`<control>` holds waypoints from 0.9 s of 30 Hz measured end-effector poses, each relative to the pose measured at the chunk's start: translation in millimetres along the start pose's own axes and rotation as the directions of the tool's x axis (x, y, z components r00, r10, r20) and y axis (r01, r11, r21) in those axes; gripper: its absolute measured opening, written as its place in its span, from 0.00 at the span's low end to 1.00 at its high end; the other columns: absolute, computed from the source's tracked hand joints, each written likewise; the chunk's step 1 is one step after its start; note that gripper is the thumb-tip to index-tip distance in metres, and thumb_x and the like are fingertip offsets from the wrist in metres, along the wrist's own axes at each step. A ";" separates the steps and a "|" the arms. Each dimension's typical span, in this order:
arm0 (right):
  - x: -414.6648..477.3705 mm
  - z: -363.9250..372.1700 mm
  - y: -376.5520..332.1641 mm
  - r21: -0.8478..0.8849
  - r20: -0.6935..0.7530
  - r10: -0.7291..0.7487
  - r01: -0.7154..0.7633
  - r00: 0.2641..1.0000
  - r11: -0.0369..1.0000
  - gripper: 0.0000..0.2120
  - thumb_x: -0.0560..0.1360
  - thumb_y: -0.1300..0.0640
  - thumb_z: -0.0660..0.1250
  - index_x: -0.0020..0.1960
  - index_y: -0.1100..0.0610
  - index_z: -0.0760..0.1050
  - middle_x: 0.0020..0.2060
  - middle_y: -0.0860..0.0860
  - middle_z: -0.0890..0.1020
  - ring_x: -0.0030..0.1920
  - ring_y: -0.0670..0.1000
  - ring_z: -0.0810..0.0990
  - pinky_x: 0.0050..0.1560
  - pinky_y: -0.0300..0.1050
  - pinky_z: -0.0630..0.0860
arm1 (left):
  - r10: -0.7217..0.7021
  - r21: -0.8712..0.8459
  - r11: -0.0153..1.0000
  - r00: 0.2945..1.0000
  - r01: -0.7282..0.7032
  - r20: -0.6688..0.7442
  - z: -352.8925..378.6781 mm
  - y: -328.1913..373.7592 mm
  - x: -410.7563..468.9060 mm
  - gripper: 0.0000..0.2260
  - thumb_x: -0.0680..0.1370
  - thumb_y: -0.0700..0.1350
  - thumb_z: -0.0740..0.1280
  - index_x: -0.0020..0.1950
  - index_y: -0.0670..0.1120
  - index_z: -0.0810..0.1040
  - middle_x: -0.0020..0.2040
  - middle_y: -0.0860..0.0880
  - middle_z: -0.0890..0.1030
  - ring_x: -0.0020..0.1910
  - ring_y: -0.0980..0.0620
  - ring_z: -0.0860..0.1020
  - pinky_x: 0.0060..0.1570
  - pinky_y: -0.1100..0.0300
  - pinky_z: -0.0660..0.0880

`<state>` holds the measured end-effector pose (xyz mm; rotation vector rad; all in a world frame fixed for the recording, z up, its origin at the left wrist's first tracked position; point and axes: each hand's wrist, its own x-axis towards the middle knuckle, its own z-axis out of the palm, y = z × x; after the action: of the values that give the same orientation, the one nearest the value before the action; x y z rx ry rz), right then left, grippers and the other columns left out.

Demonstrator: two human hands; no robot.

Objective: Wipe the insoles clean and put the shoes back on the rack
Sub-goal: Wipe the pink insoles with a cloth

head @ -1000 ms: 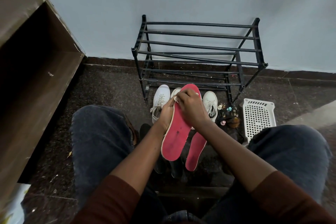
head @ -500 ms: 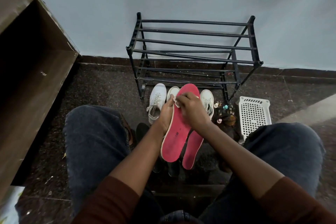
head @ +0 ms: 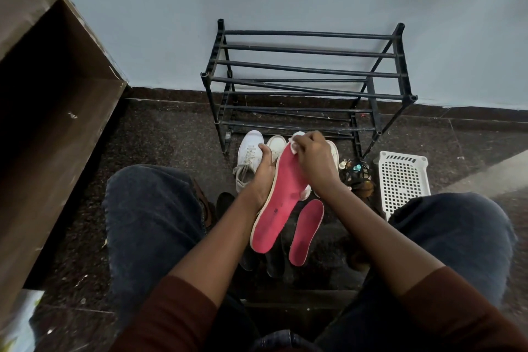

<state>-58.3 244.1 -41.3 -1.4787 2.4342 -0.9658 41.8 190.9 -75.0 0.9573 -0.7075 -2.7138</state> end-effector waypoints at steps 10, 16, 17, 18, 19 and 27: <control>-13.4 2.2 4.8 -0.133 0.230 -0.331 0.366 0.915 0.921 0.09 0.78 0.61 0.58 0.53 0.64 0.74 0.51 0.60 0.72 0.49 0.60 0.73 0.47 0.49 0.70 | 0.127 0.152 0.979 0.989 -0.137 0.071 1.2 -7.0 -3.4 0.33 0.72 0.72 0.52 0.58 0.48 0.79 0.53 0.45 0.82 0.53 0.48 0.81 0.46 0.53 0.78; 5.6 -5.1 9.4 -0.203 0.116 -0.137 0.158 0.984 0.966 0.09 0.75 0.68 0.59 0.53 0.67 0.75 0.54 0.62 0.72 0.52 0.61 0.72 0.46 0.51 0.71 | 0.064 0.093 0.993 0.992 -0.074 0.110 0.0 -10.4 -5.8 0.27 0.79 0.64 0.50 0.60 0.46 0.75 0.50 0.45 0.83 0.44 0.48 0.81 0.37 0.55 0.77; 9.6 -7.3 11.6 -0.213 0.104 -0.091 0.112 0.990 0.971 0.10 0.74 0.71 0.59 0.52 0.68 0.76 0.53 0.62 0.72 0.51 0.61 0.72 0.46 0.51 0.71 | 0.044 0.065 0.997 0.994 -0.051 0.104 -1.9 -10.8 -6.2 0.27 0.79 0.65 0.49 0.59 0.46 0.75 0.49 0.46 0.83 0.44 0.48 0.82 0.37 0.56 0.77; 13.1 -9.1 13.6 -0.206 0.095 -0.043 0.062 0.995 0.977 0.12 0.73 0.72 0.58 0.52 0.68 0.76 0.52 0.63 0.72 0.51 0.61 0.72 0.47 0.51 0.71 | 0.033 0.038 0.999 0.994 -0.037 0.102 -4.2 -11.2 -6.5 0.29 0.79 0.65 0.48 0.59 0.45 0.76 0.50 0.46 0.83 0.45 0.48 0.82 0.38 0.56 0.77; 15.9 -10.4 15.8 -0.195 0.091 -0.003 0.021 0.996 0.981 0.13 0.72 0.73 0.57 0.53 0.68 0.76 0.52 0.63 0.72 0.51 0.61 0.72 0.49 0.52 0.71 | 0.028 0.014 0.999 0.994 -0.029 0.102 -6.3 -11.5 -7.2 0.30 0.78 0.66 0.48 0.59 0.45 0.77 0.51 0.46 0.83 0.46 0.48 0.82 0.40 0.56 0.77; 1.4 -7.4 2.9 -0.068 -0.082 0.003 -0.008 0.997 0.998 0.16 0.72 0.74 0.57 0.57 0.67 0.76 0.54 0.65 0.75 0.55 0.64 0.73 0.51 0.53 0.71 | 0.078 -0.078 0.994 0.993 -0.071 0.088 -6.2 -5.5 -7.6 0.33 0.79 0.65 0.47 0.53 0.44 0.84 0.52 0.42 0.83 0.49 0.44 0.80 0.54 0.47 0.73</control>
<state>-64.3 247.2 -36.9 -1.4811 2.5516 -0.9708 51.5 195.7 -77.8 0.7787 -0.6387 -2.7119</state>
